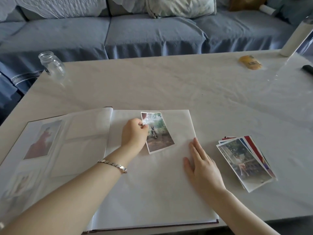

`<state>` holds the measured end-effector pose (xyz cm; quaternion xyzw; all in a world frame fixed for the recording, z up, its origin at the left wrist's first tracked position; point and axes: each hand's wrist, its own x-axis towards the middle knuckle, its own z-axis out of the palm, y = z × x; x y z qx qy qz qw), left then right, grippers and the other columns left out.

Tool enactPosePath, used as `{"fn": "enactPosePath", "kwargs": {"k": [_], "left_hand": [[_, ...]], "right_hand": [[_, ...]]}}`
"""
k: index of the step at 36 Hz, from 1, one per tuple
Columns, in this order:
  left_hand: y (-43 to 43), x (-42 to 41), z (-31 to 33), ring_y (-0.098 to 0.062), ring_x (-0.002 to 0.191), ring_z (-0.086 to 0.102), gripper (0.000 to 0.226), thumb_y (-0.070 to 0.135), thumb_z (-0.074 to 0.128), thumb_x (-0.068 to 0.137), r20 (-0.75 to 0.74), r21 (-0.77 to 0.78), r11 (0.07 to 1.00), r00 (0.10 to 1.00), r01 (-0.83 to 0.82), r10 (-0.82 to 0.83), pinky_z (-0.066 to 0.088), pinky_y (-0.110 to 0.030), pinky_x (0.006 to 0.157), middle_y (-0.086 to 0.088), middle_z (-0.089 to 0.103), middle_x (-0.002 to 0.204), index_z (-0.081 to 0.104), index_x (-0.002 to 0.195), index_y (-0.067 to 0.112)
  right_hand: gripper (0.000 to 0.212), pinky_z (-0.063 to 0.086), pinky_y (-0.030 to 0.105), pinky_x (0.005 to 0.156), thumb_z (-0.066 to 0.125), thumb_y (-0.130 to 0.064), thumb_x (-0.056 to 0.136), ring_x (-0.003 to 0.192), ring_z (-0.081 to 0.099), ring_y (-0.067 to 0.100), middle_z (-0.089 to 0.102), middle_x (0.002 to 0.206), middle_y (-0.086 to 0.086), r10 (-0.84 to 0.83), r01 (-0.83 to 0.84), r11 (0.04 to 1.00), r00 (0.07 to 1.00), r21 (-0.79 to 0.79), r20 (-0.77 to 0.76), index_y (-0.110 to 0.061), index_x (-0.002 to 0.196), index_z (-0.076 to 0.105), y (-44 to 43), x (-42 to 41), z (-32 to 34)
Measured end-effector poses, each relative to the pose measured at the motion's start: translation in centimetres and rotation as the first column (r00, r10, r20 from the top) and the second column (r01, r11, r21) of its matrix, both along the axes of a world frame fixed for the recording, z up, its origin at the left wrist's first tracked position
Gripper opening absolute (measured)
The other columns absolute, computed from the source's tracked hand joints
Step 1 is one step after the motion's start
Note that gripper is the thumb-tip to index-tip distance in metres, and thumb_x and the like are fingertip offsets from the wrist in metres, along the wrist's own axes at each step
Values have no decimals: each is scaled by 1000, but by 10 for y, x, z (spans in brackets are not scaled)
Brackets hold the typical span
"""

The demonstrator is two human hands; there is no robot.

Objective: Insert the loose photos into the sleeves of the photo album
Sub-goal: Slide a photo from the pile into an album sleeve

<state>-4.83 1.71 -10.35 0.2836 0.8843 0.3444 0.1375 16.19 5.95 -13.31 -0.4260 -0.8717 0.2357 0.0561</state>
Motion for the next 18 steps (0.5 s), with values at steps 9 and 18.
{"fn": "enactPosePath", "kwargs": {"k": [9,18], "left_hand": [[27,-6,-5,-23,61,45,22,23,67,85,231,-53,998,973,32,-19,42,-27,57,-10,50,66,55,70,12],[52,17,-3,-17,55,37,15,18,60,92,556,19,999,831,-47,29,42,-26,59,-4,42,61,59,78,12]], "right_hand": [[54,23,23,106,39,-34,97,139,27,16,5,157,-10,-5,6,1000,1000,12,-17,-20,148,25,0,-1,1],[64,34,32,104,31,-40,85,132,41,25,22,154,-2,-27,30,998,998,54,-59,-12,143,38,-1,-3,-4]]}}
